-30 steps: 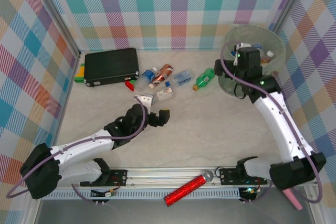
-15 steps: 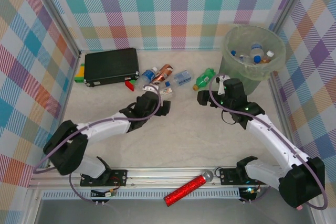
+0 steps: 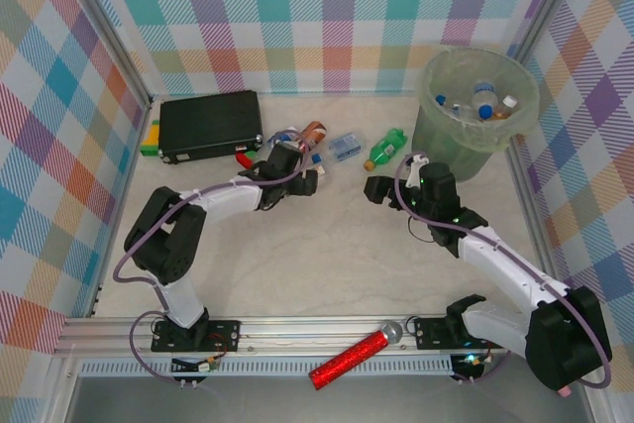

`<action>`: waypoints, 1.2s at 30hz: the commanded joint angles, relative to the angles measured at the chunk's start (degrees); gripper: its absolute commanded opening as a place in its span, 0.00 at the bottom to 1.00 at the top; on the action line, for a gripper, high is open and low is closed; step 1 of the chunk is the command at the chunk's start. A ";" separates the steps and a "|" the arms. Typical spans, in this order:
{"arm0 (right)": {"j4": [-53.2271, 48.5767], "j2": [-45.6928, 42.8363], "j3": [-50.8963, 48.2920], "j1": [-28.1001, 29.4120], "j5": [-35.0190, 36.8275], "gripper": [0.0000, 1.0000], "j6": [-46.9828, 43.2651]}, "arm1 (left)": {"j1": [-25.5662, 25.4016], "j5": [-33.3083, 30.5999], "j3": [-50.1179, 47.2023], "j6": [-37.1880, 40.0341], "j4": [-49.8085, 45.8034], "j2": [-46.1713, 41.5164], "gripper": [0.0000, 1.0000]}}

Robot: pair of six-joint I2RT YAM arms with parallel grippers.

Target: Put the plastic bottles in the bin

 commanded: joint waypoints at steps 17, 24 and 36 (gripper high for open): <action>1.18 -5.81 -2.60 0.04 6.20 0.99 0.97 | -2.57 11.71 -1.43 -0.17 -10.30 -1.80 0.93; 4.69 -6.94 -7.06 0.03 7.66 0.99 1.98 | -4.47 11.62 -5.89 -1.44 -10.88 -5.00 0.82; 4.24 -3.54 -5.52 0.03 4.99 0.99 2.66 | -5.36 10.03 -5.11 -1.12 -9.43 0.25 0.43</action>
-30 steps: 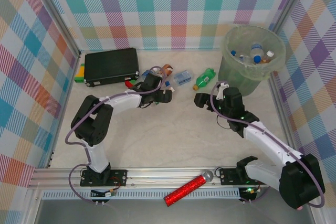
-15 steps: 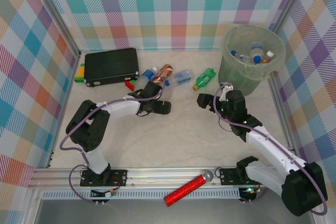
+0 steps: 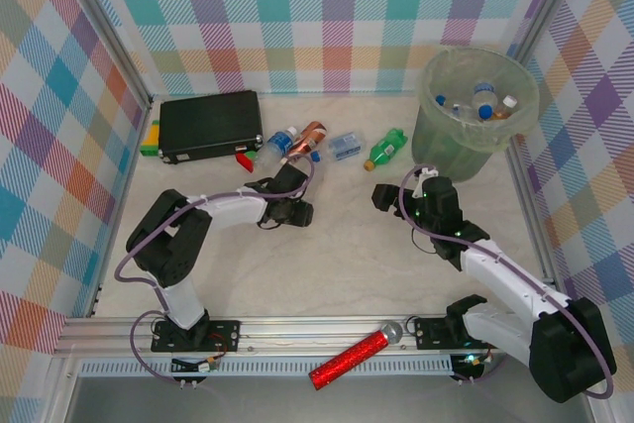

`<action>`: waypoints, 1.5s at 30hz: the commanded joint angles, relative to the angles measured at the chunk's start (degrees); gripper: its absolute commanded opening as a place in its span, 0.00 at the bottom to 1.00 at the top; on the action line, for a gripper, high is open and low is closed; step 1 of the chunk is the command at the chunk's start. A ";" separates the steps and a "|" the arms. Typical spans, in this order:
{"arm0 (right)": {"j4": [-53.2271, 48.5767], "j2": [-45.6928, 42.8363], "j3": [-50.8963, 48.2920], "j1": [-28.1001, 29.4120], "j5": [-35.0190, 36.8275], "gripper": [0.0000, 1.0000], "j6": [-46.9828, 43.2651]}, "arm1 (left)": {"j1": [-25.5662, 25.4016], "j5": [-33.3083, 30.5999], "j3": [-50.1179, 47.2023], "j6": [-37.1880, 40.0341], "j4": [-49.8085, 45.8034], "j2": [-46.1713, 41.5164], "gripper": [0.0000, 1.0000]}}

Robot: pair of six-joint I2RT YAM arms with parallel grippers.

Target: Put the plastic bottles in the bin

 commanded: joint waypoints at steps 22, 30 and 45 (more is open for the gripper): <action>-7.49 9.55 16.54 0.60 -31.33 0.94 10.42 | -14.82 -3.10 -11.24 5.39 5.53 -28.03 0.32; -13.93 10.04 22.23 2.65 -36.76 0.93 9.03 | -18.16 -0.32 -11.35 6.81 2.60 -32.72 0.33; -32.55 13.69 33.54 2.73 -40.91 0.77 -0.82 | -21.38 0.85 -11.42 7.95 4.34 -33.69 0.33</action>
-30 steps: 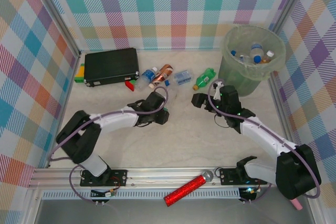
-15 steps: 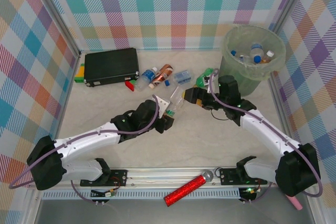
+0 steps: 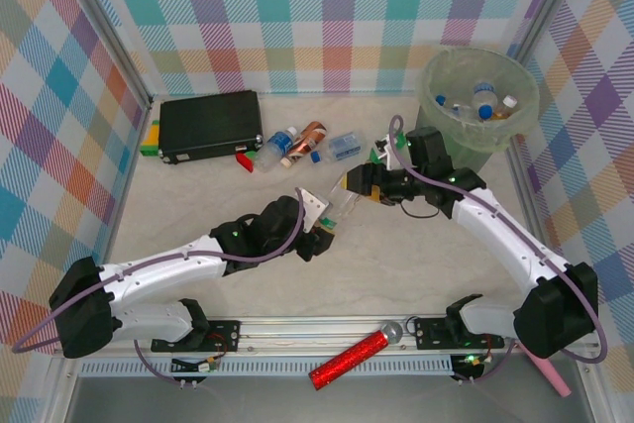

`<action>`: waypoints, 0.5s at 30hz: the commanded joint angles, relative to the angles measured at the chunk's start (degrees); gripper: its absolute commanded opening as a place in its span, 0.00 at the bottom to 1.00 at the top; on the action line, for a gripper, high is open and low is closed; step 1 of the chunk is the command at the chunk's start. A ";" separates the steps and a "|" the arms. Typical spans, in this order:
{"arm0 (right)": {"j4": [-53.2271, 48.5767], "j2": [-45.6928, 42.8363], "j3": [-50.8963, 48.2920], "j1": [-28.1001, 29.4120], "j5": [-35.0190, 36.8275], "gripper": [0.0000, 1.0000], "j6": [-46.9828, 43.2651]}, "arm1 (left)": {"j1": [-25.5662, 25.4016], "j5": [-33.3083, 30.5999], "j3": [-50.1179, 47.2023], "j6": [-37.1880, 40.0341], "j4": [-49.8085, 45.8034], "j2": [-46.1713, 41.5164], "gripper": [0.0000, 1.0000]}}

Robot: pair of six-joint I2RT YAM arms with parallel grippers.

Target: Put the plastic bottles in the bin

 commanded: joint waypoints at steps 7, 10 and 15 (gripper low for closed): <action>-4.85 0.68 4.19 0.28 -4.71 0.60 -4.04 | -1.15 2.03 -0.55 1.61 -0.02 -1.81 0.33; -5.73 0.32 5.03 0.28 -4.64 0.49 -4.52 | -1.19 2.06 -0.61 1.60 0.30 -2.23 0.37; -6.39 -2.09 6.59 0.29 -1.31 0.50 -5.01 | -1.15 0.80 -0.97 1.04 1.20 -4.44 0.73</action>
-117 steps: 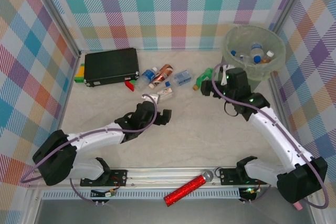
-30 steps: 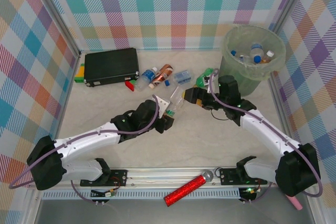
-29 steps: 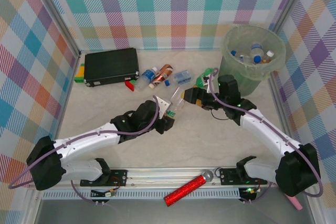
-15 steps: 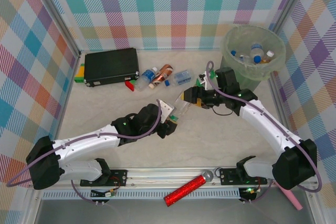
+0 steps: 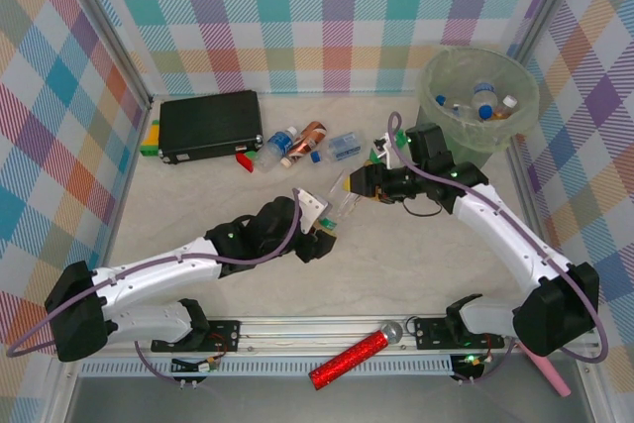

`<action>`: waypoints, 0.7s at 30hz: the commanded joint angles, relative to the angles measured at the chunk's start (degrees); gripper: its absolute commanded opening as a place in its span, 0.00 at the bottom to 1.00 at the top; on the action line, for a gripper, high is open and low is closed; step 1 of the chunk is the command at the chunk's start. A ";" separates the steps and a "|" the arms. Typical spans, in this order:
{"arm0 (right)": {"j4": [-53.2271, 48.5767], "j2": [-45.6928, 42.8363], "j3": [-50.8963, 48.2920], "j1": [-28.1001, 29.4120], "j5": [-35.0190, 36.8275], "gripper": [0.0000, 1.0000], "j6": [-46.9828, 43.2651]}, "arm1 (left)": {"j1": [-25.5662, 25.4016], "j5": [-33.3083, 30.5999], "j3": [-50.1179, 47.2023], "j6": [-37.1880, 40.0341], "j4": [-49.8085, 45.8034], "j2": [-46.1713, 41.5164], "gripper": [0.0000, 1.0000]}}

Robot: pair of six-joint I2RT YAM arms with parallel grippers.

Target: Put the plastic bottles in the bin

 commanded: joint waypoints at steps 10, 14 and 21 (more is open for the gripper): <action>-10.41 -7.49 13.79 -1.96 23.28 0.50 -7.96 | -0.75 -8.02 -3.19 -3.81 2.53 -11.50 1.00; -14.12 -6.61 21.39 -3.76 38.27 0.49 -12.39 | -0.76 -8.08 -5.47 -5.81 4.18 -15.28 0.99; -11.20 -4.03 29.27 -9.50 55.89 0.49 -17.01 | -0.75 -7.27 -8.77 -8.18 6.43 -17.75 1.00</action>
